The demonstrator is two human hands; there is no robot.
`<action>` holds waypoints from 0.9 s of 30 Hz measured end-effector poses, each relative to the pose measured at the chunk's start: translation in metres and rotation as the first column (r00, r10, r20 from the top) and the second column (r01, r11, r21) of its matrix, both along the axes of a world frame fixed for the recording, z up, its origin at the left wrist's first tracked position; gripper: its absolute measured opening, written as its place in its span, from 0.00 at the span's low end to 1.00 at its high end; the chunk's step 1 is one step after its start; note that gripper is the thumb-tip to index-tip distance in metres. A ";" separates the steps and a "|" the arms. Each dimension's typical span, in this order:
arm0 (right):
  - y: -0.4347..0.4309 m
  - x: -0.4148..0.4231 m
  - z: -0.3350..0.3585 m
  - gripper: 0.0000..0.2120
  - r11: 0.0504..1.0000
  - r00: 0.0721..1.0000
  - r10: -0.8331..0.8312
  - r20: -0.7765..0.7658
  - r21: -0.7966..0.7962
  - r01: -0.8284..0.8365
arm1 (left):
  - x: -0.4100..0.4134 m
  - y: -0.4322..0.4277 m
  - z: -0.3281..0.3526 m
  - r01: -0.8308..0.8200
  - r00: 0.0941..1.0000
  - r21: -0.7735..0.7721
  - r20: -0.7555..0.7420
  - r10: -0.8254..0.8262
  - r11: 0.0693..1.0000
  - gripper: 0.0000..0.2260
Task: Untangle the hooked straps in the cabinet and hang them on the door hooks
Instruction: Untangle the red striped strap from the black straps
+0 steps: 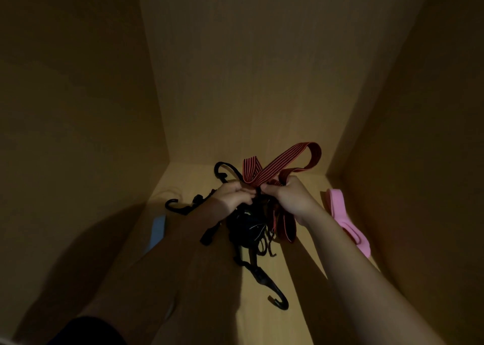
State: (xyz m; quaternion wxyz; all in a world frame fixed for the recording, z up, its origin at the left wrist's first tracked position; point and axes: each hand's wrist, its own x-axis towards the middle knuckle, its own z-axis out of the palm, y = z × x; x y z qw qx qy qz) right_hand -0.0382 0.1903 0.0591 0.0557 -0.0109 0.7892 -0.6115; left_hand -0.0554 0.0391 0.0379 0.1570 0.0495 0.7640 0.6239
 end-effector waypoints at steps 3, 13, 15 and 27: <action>-0.002 0.001 0.011 0.05 0.997 0.999 -0.018 -0.026 -0.081 0.016 | 0.004 0.007 0.007 0.050 0.997 0.037 -0.067 -0.048 0.998 0.08; 0.005 0.010 0.028 0.03 0.977 0.995 -0.097 -0.032 -0.195 0.088 | 0.008 0.012 0.023 -0.163 0.987 0.387 0.074 0.145 0.908 0.09; 0.005 0.012 0.030 0.04 0.975 0.995 -0.092 -0.046 -0.205 0.081 | 0.008 0.010 0.022 -0.163 0.987 0.392 0.074 0.146 0.905 0.09; 0.008 0.012 0.050 0.10 0.806 0.984 -0.126 0.127 -0.565 0.176 | 0.024 0.009 0.020 0.031 0.988 0.381 0.126 -0.085 0.924 0.12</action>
